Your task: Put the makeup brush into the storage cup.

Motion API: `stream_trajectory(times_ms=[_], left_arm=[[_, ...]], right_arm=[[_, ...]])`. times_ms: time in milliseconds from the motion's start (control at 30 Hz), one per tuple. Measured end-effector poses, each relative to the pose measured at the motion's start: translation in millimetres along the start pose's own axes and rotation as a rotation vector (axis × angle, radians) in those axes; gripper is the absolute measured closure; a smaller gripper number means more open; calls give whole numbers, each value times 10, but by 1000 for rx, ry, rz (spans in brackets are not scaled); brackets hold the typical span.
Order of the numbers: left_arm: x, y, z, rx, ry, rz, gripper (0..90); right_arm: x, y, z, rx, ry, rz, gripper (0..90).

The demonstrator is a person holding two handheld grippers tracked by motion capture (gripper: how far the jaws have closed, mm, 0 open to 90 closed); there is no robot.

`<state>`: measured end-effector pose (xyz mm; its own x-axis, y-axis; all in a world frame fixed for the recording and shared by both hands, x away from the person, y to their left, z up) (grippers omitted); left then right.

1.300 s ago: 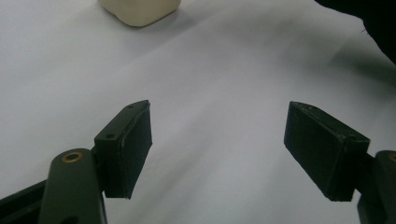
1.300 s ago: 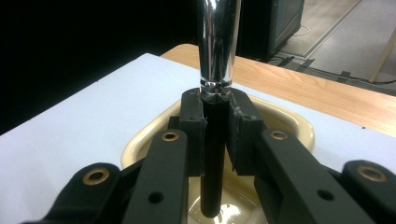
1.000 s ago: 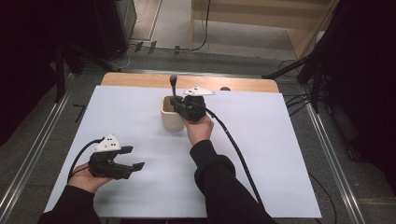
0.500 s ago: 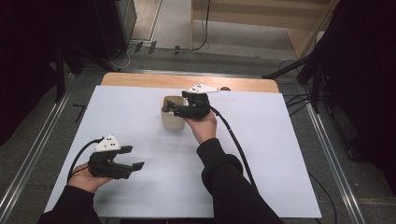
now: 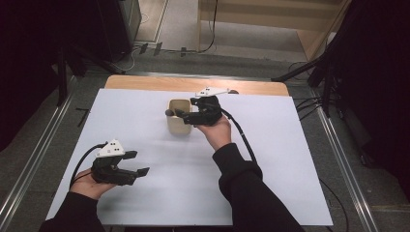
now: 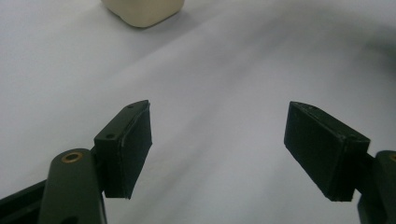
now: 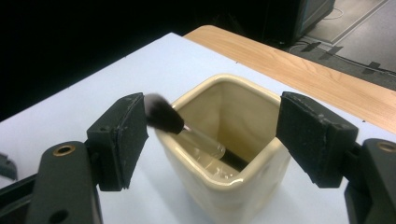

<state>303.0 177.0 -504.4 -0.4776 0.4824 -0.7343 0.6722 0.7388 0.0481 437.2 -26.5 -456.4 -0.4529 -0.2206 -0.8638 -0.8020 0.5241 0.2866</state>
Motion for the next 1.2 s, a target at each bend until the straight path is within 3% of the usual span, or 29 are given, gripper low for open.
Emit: stream_trajectory(times_ms=[267, 467, 933, 1200], left_arm=[[1, 16, 4, -2, 1, -4, 238], [4, 23, 9, -3, 0, -6, 238], [1, 25, 13, 0, 2, -6, 238], [3, 19, 8, -1, 2, -2, 238]], right_arm=[[57, 127, -46, -43, 48, -9, 239], [120, 149, -74, -38, 82, -22, 230], [184, 301, -216, -90, 79, -29, 217], [332, 361, -263, -124, 130, -47, 217]])
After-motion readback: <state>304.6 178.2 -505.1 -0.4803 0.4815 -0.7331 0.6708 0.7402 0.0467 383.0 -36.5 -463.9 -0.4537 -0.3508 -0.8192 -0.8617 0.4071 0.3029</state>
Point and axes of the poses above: each handheld gripper's, and its own axes: z roughly forward along the jaws, x roughly out of its underside, y roughly to its left, the point moved 8 cm from there along z, roughly forward along the jaws, and after that the axes turned 14 degrees about -x, right-handed, at the moved point
